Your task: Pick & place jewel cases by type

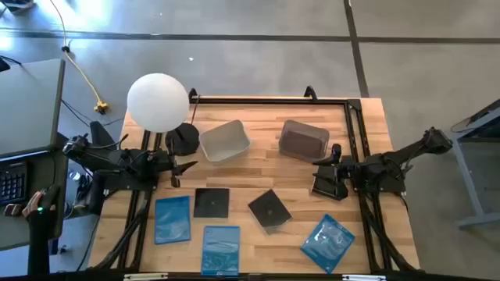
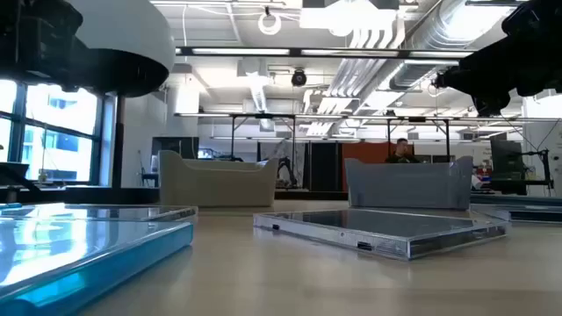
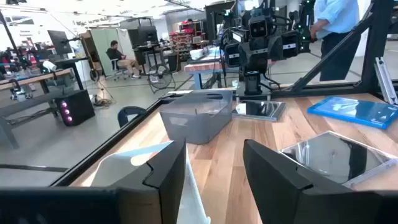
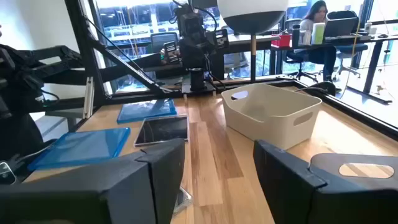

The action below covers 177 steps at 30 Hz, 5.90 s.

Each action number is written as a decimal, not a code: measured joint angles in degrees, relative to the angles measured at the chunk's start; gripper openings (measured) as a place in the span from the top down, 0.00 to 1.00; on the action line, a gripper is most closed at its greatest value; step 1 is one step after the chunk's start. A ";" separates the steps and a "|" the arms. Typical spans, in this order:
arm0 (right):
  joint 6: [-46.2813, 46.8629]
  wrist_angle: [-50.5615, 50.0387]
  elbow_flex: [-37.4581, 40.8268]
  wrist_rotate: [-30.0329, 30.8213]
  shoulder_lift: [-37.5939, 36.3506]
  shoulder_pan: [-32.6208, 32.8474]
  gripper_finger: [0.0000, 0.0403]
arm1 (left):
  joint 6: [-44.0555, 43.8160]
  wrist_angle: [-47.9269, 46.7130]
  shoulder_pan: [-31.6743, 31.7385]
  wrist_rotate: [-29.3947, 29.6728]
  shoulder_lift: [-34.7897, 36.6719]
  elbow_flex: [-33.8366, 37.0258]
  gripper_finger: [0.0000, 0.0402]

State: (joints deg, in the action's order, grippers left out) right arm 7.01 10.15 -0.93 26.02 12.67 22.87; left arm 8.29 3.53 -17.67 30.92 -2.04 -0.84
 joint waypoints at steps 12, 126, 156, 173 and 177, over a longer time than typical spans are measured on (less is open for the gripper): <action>0.02 0.00 0.00 -0.02 0.00 -0.02 0.53 | 0.01 -0.01 0.02 0.02 -0.01 0.00 0.60; 0.02 0.00 0.00 -0.02 0.00 0.00 0.53 | -12.35 1.31 0.00 -9.38 -0.35 0.00 0.60; -8.50 24.45 0.02 3.85 10.68 -5.37 0.53 | -37.74 -24.01 0.02 -14.56 -28.33 -25.17 0.60; -10.83 11.00 -33.29 -18.17 61.14 -17.40 0.53 | -66.32 -28.67 0.00 -35.01 -58.90 -29.27 0.61; -9.60 4.50 -42.91 -18.23 72.95 -16.83 0.53 | -74.01 -29.85 0.00 -35.10 -62.68 -29.29 0.61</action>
State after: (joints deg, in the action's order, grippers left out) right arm -2.59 14.65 -43.84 7.79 85.61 6.04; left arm -65.72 -26.32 -17.67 -4.19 -64.73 -30.13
